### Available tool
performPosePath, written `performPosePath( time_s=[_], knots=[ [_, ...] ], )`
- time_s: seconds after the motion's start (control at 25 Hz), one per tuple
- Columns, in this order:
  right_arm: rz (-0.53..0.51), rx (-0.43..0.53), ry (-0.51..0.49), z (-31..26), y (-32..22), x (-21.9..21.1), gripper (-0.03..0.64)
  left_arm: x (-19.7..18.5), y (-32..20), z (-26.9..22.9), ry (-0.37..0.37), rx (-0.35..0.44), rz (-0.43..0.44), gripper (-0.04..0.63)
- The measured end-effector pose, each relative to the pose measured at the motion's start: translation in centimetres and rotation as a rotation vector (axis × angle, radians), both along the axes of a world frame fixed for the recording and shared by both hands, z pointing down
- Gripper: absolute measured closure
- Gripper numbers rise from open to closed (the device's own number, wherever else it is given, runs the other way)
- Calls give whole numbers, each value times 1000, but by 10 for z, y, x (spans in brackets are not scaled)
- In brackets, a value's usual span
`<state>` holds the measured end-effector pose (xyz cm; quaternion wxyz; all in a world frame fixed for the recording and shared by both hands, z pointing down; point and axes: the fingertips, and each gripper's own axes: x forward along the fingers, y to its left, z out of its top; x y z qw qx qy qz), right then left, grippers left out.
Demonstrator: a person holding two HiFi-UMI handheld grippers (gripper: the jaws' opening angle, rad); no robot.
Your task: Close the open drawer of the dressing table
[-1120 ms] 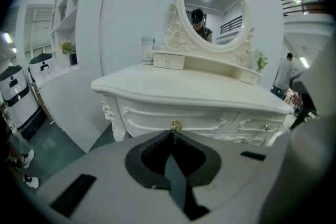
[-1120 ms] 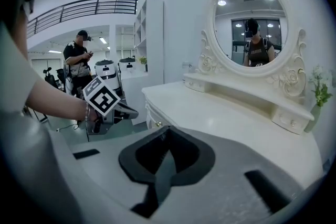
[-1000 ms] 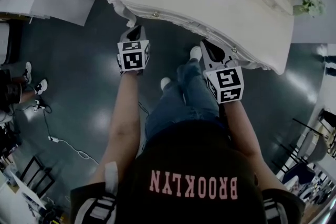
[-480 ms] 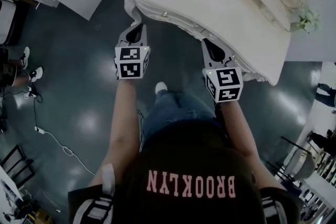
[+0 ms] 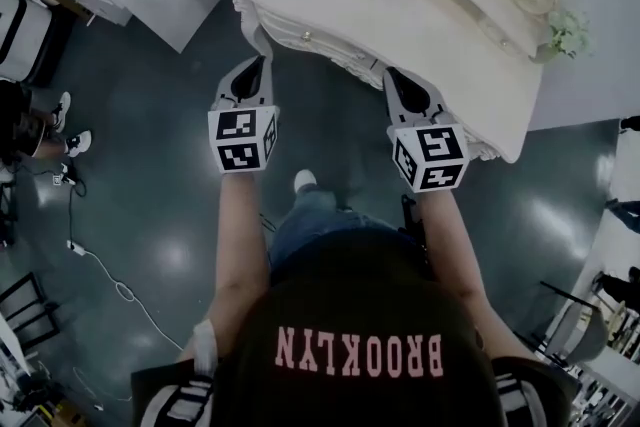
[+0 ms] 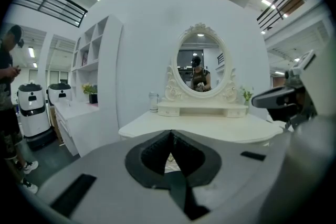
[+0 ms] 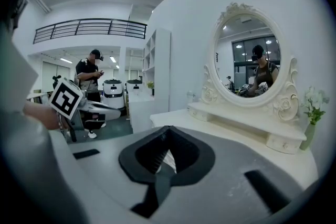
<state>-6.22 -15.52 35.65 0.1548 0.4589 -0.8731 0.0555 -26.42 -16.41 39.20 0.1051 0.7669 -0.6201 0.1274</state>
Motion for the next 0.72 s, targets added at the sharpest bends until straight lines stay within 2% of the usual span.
performPosePath(
  time_s=[0.36, 0.72],
  knots=[
    [-50, 101, -38, -50, 44, 18, 626, 29, 50, -60, -34, 120, -10, 591],
    [-53, 161, -47, -84, 69, 40, 626, 57, 73, -111, -48, 224, 2, 591]
  ],
)
